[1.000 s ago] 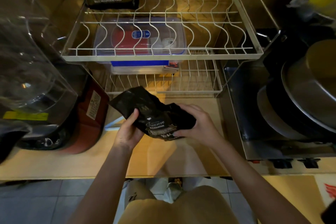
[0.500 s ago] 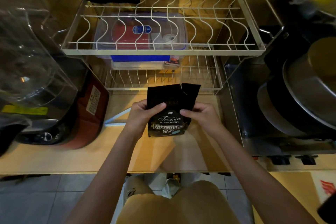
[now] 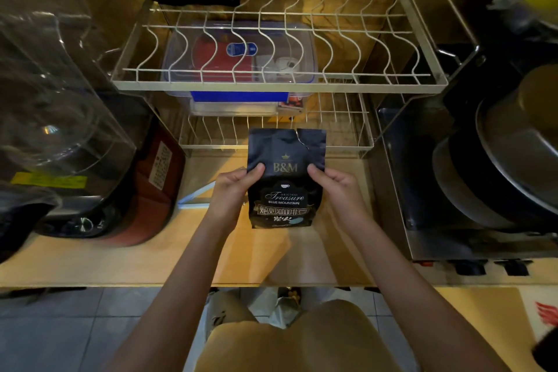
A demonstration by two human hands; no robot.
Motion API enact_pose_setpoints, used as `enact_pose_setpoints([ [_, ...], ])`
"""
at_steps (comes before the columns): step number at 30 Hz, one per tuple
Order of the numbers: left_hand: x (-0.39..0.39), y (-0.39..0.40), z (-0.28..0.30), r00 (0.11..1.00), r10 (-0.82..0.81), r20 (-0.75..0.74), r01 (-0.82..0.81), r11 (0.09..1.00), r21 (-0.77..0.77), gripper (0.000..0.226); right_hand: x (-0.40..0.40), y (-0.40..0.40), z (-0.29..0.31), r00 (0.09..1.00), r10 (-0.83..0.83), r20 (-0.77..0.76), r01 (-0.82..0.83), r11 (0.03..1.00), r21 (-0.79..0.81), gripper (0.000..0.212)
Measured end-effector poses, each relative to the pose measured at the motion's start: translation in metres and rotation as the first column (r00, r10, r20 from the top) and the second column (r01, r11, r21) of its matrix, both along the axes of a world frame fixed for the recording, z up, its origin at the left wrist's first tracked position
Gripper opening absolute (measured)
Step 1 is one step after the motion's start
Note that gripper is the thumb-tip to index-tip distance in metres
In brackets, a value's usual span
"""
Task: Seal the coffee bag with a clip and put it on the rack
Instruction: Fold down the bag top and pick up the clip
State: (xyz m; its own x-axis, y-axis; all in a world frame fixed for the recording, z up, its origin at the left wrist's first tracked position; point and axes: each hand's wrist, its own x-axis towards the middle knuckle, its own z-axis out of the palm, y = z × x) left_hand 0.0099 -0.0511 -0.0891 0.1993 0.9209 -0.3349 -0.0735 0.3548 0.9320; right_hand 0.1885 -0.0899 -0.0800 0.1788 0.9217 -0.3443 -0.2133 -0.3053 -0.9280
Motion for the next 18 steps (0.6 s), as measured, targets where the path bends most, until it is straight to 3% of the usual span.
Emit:
enact_pose_setpoints([
  [5, 0.009, -0.005, 0.007, 0.998, 0.052, -0.032, -0.051, 0.998, 0.037, 0.013, -0.003, -0.001, 0.003, 0.998, -0.042, -0.04, 0.042, 0.999, 0.01, 0.013],
  [7, 0.012, -0.007, 0.012, 0.995, 0.097, -0.011, -0.096, 0.993, 0.067, 0.011, -0.004, -0.001, 0.006, 0.994, -0.074, -0.074, 0.076, 0.997, 0.018, 0.023],
  [10, 0.014, -0.008, 0.018, 0.989, 0.146, -0.003, -0.144, 0.977, 0.159, 0.045, -0.007, -0.003, 0.01, 0.981, -0.18, -0.073, 0.183, 0.983, 0.033, 0.041],
  [12, 0.016, -0.01, 0.019, 0.988, 0.146, -0.04, -0.134, 0.966, 0.221, 0.048, -0.011, -0.004, 0.012, 0.977, -0.213, -0.016, 0.214, 0.976, 0.052, 0.03],
  [14, 0.015, -0.01, 0.02, 0.986, 0.163, -0.036, -0.151, 0.965, 0.216, 0.036, -0.011, -0.004, 0.014, 0.984, -0.177, 0.028, 0.175, 0.983, 0.062, 0.016],
  [18, 0.007, -0.007, 0.018, 0.994, 0.087, -0.067, -0.071, 0.976, 0.206, 0.026, 0.004, -0.001, 0.018, 0.994, 0.064, 0.084, -0.072, 0.993, 0.098, 0.021],
])
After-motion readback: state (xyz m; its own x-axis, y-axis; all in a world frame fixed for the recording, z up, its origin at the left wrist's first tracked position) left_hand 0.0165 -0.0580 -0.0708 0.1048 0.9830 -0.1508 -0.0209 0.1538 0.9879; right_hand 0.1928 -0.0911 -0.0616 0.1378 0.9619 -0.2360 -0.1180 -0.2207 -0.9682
